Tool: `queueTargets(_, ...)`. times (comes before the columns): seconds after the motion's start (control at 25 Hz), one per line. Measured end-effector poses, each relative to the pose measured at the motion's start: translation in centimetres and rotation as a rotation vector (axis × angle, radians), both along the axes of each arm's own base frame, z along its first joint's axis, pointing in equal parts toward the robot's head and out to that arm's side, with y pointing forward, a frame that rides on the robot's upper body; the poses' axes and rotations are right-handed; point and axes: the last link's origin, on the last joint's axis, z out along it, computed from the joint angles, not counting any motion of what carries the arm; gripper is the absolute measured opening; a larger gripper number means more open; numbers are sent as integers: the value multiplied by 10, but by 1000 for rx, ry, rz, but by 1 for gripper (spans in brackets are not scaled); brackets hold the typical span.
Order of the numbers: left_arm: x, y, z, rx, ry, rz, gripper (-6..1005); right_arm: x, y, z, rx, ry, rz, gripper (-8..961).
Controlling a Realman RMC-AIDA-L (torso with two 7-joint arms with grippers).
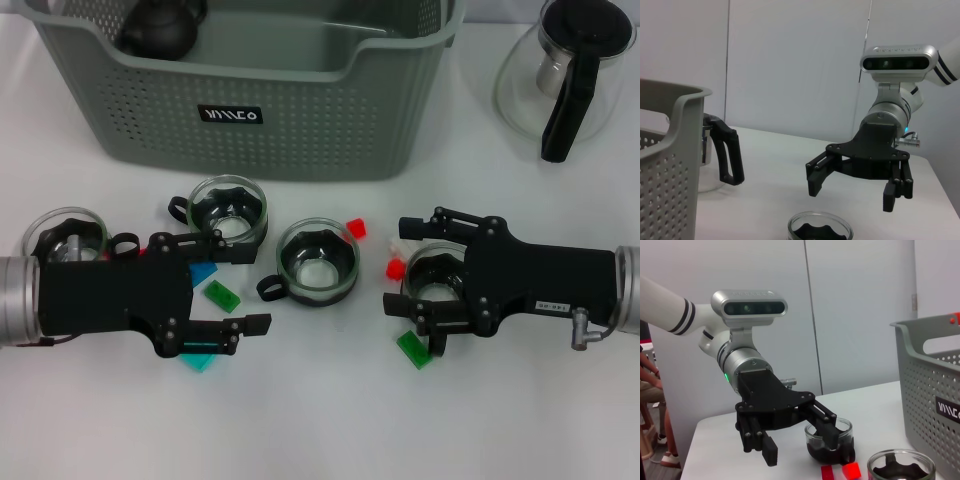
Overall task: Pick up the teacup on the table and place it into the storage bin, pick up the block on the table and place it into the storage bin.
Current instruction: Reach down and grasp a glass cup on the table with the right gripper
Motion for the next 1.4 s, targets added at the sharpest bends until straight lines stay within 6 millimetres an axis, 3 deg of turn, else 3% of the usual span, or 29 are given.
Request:
queueTargets(0.84,-1,-2,4,3,-31,32,777,-1,2,0,-22,4,-34,923)
queueTargets(1.12,-17,2,44,-45,-113,326,777,1,21,19,-151,-72,-259,922)
queueTargets(1.4,-31,0,64,-98,-68,486,778,-8,32,42,-292,-352,-344,920)
